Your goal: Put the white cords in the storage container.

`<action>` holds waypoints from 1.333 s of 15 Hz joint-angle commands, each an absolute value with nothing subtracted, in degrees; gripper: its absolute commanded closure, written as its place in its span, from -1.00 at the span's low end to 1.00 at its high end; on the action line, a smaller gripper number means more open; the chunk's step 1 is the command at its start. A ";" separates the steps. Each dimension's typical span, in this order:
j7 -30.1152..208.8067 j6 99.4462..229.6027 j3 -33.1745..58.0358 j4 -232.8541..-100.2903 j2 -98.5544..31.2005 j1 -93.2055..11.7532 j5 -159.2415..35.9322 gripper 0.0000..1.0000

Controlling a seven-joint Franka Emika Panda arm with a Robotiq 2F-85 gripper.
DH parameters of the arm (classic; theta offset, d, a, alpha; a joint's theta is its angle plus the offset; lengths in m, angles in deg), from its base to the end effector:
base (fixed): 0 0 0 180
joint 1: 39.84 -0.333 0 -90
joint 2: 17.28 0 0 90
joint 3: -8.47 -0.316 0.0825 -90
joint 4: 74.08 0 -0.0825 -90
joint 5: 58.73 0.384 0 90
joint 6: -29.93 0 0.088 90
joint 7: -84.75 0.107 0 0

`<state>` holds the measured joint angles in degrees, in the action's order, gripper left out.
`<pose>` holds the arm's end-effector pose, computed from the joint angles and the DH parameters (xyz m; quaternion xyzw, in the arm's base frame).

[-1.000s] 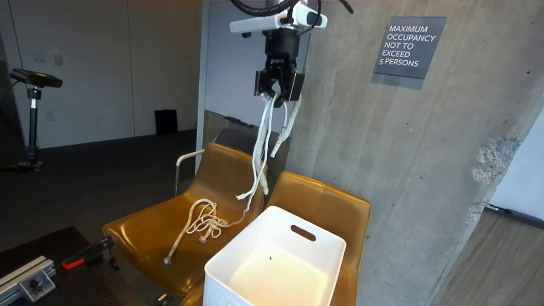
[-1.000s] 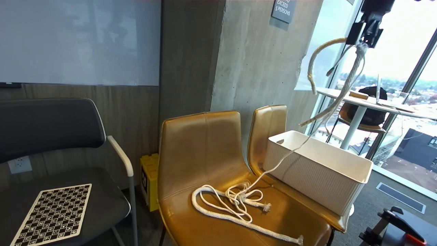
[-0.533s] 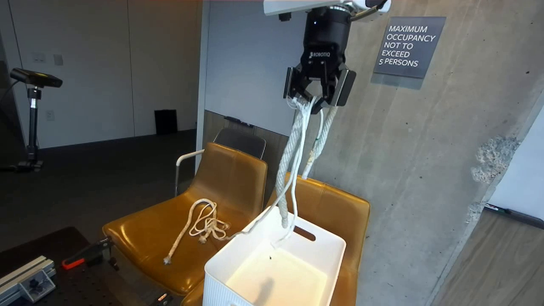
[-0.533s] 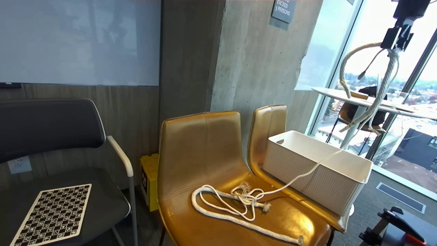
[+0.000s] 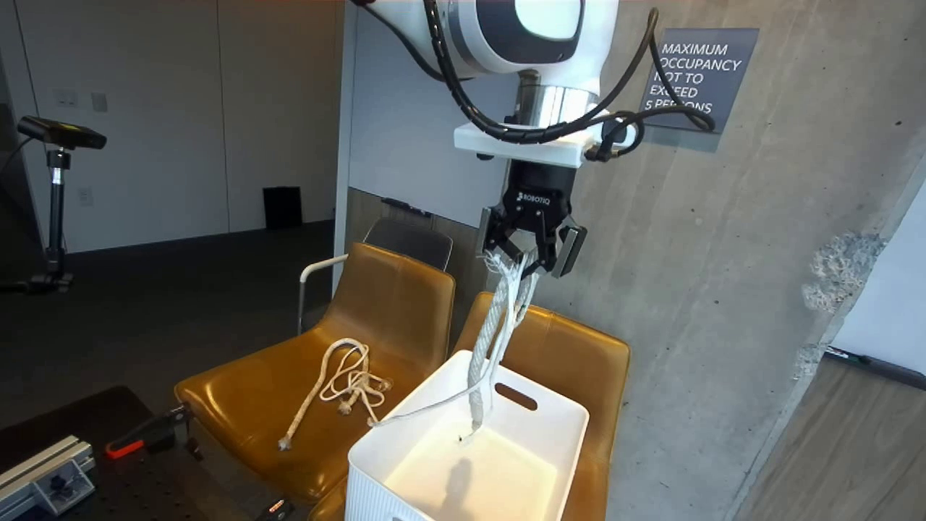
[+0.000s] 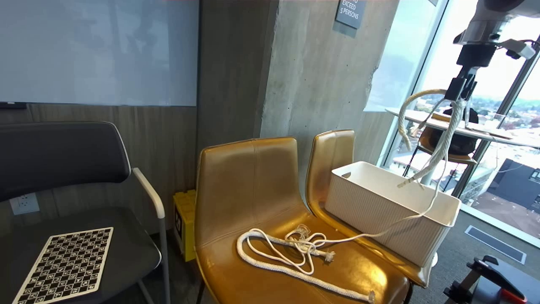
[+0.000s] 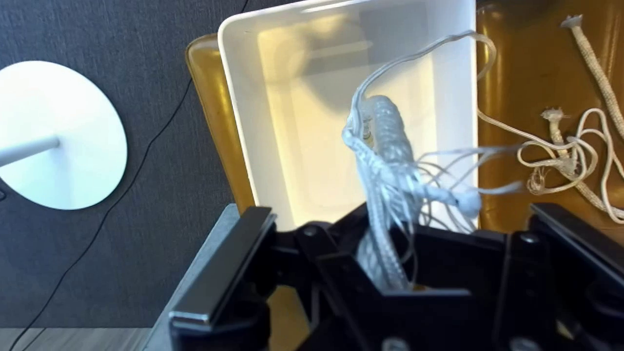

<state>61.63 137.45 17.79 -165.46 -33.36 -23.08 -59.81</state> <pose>0.5836 -0.2758 0.4726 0.9993 -0.0198 -0.0110 0.0295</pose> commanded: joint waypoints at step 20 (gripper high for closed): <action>75.04 172.46 7.24 -203.11 -26.51 -41.61 -68.63 -1.00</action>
<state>69.13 169.88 8.93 -200.75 -27.42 -37.76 -64.00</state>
